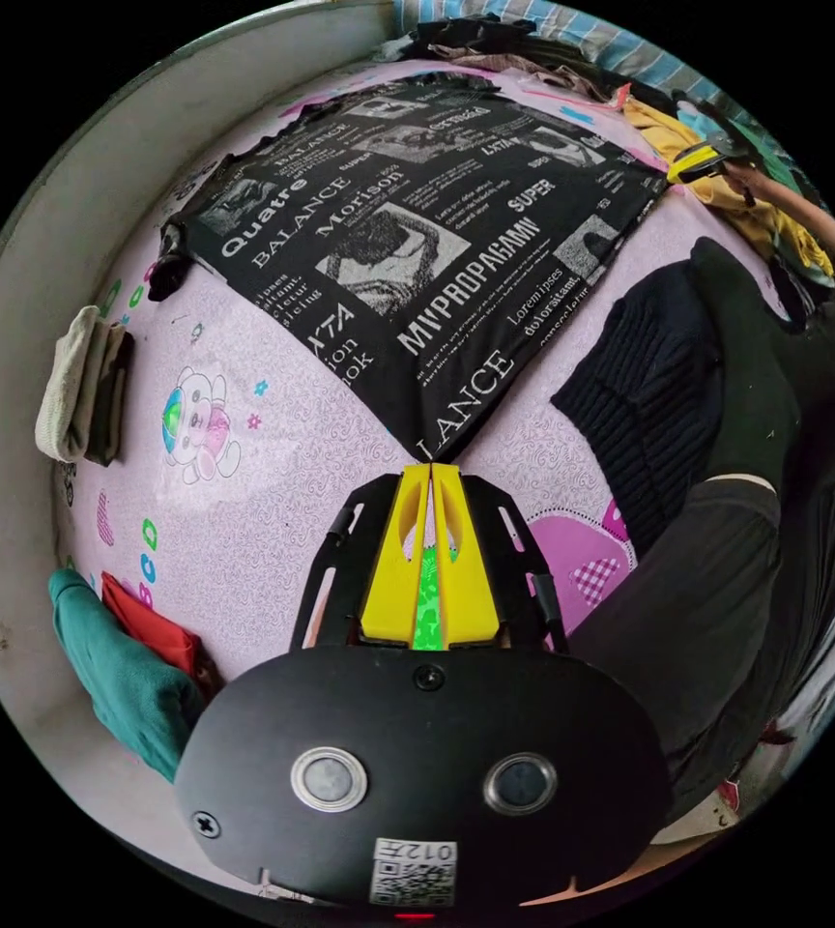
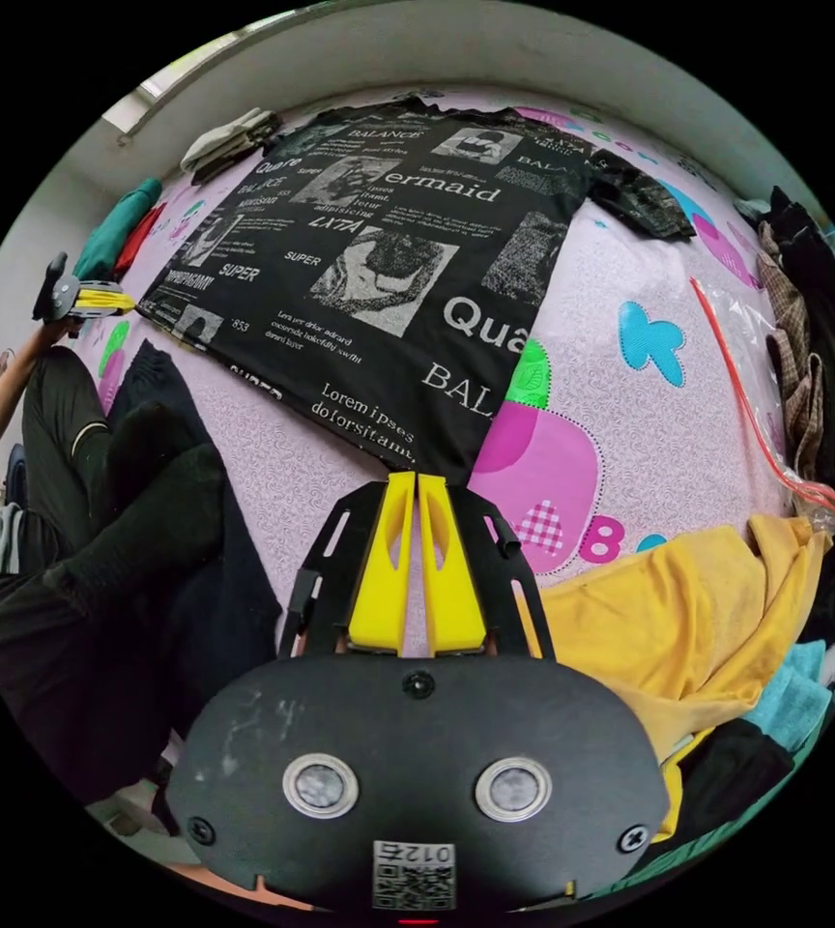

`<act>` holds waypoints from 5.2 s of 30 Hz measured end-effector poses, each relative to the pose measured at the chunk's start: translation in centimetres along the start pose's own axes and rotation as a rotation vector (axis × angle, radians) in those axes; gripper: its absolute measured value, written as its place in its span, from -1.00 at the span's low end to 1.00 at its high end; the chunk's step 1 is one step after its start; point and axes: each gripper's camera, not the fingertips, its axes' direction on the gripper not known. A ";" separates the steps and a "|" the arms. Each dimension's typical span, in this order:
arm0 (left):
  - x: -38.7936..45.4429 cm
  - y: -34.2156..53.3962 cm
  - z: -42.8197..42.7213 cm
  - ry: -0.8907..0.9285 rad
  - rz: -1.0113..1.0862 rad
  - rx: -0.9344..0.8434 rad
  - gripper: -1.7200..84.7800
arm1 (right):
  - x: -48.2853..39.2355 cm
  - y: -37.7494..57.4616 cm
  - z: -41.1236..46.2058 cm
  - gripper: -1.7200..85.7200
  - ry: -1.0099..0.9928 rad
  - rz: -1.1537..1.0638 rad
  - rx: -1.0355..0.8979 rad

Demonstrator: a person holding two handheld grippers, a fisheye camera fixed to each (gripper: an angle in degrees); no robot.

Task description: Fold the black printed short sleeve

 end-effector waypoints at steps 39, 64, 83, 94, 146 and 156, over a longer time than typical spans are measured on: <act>5.2 -1.9 -0.8 0.067 0.043 -0.091 -0.95 | 15.0 1.5 -3.3 -0.98 -0.323 0.417 -0.073; 15.8 6.0 -1.0 0.000 -0.025 -0.114 -0.96 | 8.4 3.0 -7.7 -0.85 -0.229 0.412 -0.103; 25.9 24.9 -20.3 -0.273 -0.371 0.347 -0.95 | -6.0 6.4 -27.2 -0.95 -0.101 0.168 0.287; 32.5 28.1 -31.3 -0.349 -0.305 0.586 -0.94 | -16.6 12.2 -35.6 -0.96 -0.007 0.050 0.439; 3.3 -1.9 -20.3 0.200 -0.288 0.174 -0.94 | -6.2 -19.2 -18.7 -0.98 -0.032 -0.048 -0.021; -0.9 -9.3 -17.4 0.311 0.123 -0.221 -0.94 | -1.5 -17.2 -3.4 -0.98 -0.038 -0.053 -0.165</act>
